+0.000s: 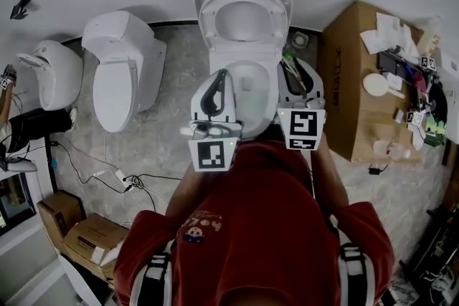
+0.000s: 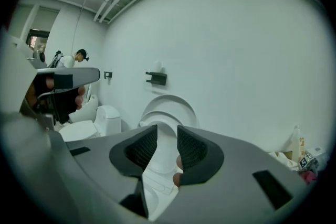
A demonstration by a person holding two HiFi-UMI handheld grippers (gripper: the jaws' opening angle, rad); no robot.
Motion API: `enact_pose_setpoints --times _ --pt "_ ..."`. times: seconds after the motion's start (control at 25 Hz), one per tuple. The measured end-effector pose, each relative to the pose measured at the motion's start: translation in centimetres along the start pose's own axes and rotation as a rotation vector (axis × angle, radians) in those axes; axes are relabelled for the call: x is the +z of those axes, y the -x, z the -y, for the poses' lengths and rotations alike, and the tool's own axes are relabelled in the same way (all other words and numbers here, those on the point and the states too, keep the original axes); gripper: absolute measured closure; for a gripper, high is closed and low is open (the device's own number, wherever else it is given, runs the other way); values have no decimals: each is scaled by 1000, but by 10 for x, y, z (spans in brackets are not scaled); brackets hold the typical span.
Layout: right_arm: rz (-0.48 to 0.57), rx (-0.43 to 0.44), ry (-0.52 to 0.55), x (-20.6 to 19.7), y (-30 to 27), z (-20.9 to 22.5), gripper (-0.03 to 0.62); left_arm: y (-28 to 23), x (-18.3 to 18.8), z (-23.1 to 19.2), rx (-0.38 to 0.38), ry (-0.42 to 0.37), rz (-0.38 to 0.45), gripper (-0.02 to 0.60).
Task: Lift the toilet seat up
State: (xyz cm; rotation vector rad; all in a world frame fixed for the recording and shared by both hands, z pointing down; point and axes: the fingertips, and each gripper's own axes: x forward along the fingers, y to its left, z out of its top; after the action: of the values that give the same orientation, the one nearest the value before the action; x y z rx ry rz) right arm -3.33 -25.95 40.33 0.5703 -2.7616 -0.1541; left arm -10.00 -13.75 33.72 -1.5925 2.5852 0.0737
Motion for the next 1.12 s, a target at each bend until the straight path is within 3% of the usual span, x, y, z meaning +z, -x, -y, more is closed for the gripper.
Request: enact_pose_setpoints --times 0.36,0.52,0.68,0.8,1.12 --pt "139 -60 -28 42 20 19 490 -12 8 -10 -31 -14 -3 563" --pt "162 -78 -46 47 27 24 496 -11 10 -16 -15 -17 1 563" --pt "157 -86 -43 45 32 26 503 -8 11 -20 -13 -68 2 563" --pt "165 -87 -45 47 34 28 510 -8 16 -18 -12 -43 18 563" --pt "195 -84 -50 55 38 27 533 -4 15 -18 -10 -62 16 563"
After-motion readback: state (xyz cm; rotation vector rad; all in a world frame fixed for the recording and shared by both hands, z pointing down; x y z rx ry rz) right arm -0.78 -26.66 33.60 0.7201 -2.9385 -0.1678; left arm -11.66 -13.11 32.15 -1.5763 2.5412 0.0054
